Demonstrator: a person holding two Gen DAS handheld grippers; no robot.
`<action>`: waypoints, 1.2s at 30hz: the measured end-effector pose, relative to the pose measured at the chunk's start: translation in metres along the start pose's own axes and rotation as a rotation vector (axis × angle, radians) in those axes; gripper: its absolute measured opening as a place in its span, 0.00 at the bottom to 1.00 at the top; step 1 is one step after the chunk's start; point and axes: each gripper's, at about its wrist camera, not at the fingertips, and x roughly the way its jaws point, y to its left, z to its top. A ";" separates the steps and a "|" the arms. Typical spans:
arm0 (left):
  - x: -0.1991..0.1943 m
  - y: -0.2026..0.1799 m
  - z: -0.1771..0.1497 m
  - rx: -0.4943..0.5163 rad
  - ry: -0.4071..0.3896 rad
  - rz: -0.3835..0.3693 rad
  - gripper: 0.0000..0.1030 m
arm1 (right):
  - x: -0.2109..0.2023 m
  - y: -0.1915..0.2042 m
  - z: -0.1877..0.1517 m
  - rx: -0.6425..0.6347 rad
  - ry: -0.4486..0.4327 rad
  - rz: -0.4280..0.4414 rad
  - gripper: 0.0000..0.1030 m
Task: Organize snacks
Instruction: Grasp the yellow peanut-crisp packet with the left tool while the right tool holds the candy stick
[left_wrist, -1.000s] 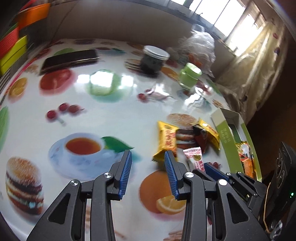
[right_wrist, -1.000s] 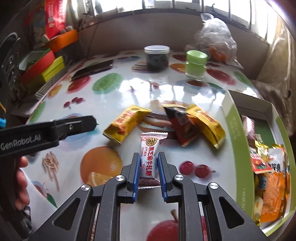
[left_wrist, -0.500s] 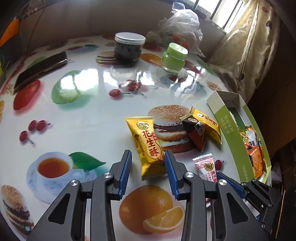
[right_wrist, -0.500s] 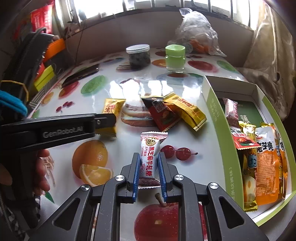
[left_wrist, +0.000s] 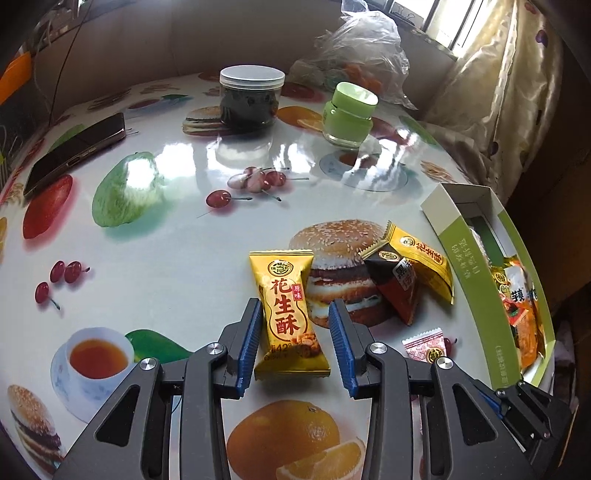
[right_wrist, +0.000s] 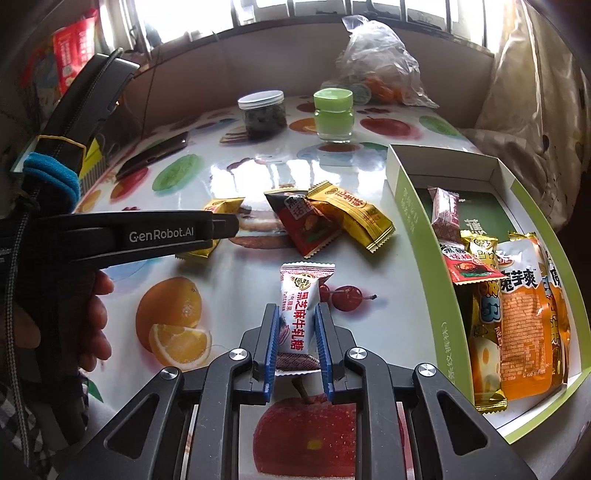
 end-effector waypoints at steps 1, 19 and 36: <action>0.000 0.000 0.000 0.004 -0.003 0.009 0.37 | 0.000 0.000 0.000 0.000 0.000 -0.001 0.18; -0.008 -0.002 -0.010 0.001 -0.038 0.087 0.24 | -0.007 -0.003 -0.003 0.007 -0.010 0.024 0.17; -0.054 -0.001 -0.023 -0.021 -0.128 0.065 0.23 | -0.029 0.000 -0.009 -0.016 -0.062 0.041 0.14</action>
